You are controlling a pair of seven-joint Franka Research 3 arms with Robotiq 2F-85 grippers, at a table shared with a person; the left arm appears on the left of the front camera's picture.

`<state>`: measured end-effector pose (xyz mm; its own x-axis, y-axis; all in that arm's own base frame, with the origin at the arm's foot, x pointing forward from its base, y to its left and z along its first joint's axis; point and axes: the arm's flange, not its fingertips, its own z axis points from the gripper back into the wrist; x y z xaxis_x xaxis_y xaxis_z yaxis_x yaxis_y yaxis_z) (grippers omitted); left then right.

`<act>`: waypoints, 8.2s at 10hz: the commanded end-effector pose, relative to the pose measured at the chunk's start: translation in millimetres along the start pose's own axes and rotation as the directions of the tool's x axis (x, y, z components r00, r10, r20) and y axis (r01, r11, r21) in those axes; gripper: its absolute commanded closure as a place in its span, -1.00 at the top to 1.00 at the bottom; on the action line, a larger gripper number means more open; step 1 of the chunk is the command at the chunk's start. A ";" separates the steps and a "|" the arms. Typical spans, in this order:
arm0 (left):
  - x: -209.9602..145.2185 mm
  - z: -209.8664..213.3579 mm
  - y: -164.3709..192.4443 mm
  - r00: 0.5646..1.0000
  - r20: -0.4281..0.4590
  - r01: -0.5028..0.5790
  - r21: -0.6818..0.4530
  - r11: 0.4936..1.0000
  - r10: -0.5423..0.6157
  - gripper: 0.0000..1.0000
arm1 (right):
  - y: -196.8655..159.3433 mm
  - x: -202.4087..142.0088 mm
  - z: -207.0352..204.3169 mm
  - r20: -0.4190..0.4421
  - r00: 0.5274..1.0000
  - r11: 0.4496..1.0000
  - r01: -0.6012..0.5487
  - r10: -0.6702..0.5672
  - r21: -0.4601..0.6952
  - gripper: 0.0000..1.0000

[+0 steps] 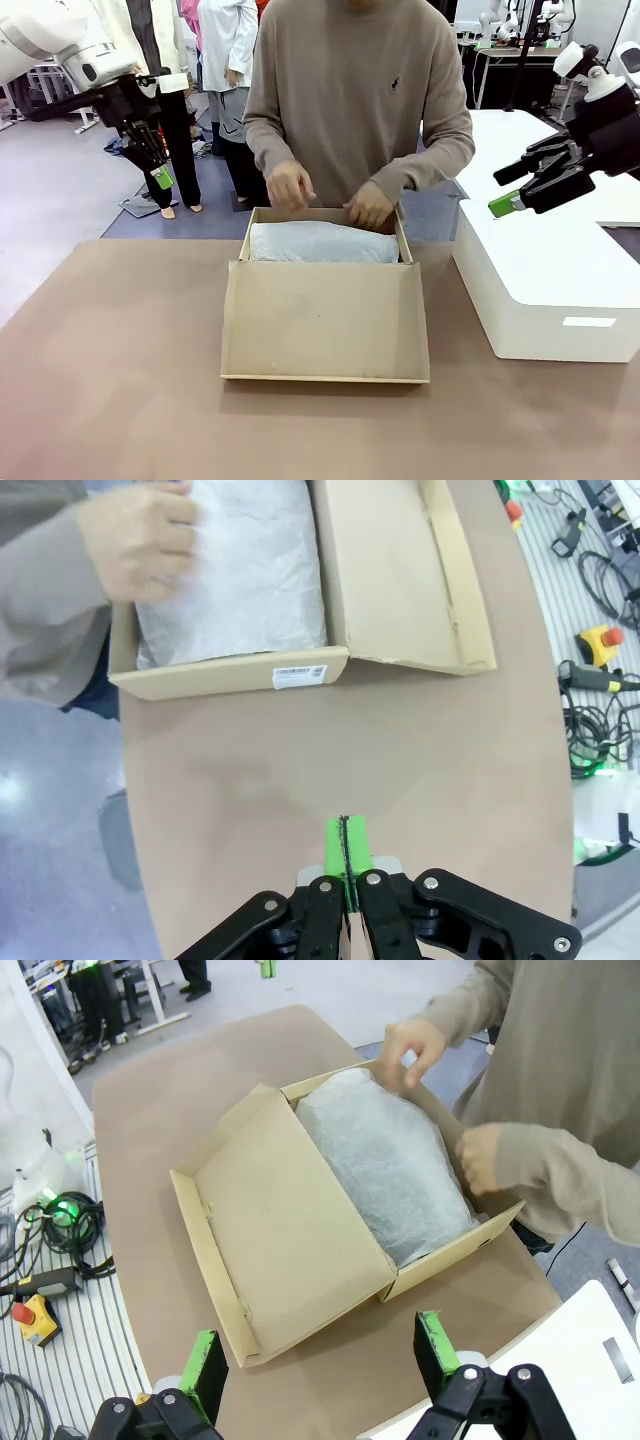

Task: Pack the shoes into the box.
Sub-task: Close the Shoes Box.

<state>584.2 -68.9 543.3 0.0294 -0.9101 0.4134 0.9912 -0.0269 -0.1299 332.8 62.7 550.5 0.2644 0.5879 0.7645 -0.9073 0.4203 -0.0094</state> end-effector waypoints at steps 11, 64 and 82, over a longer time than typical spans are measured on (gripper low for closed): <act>-51.8 -65.0 21.9 0.977 0.209 -0.037 -0.069 0.997 0.051 -1.00 | -4.3 1.4 -0.8 0.037 0.999 1.000 -0.022 0.021 0.014 1.00; -48.1 -287.8 20.1 0.890 0.426 0.119 -0.559 0.820 0.161 -1.00 | -4.3 1.4 -0.8 0.037 0.999 1.000 -0.022 0.021 0.014 1.00; -38.9 -239.1 -27.5 0.637 0.734 0.224 -0.471 0.854 0.237 -1.00 | -4.3 1.4 -0.8 0.037 0.999 1.000 -0.022 0.021 0.014 1.00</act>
<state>540.9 -133.7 308.5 0.3569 -0.3494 0.8663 0.7438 -0.4547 -0.4899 332.8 62.6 550.3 0.2637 0.5887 0.7641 -0.9078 0.4192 -0.0097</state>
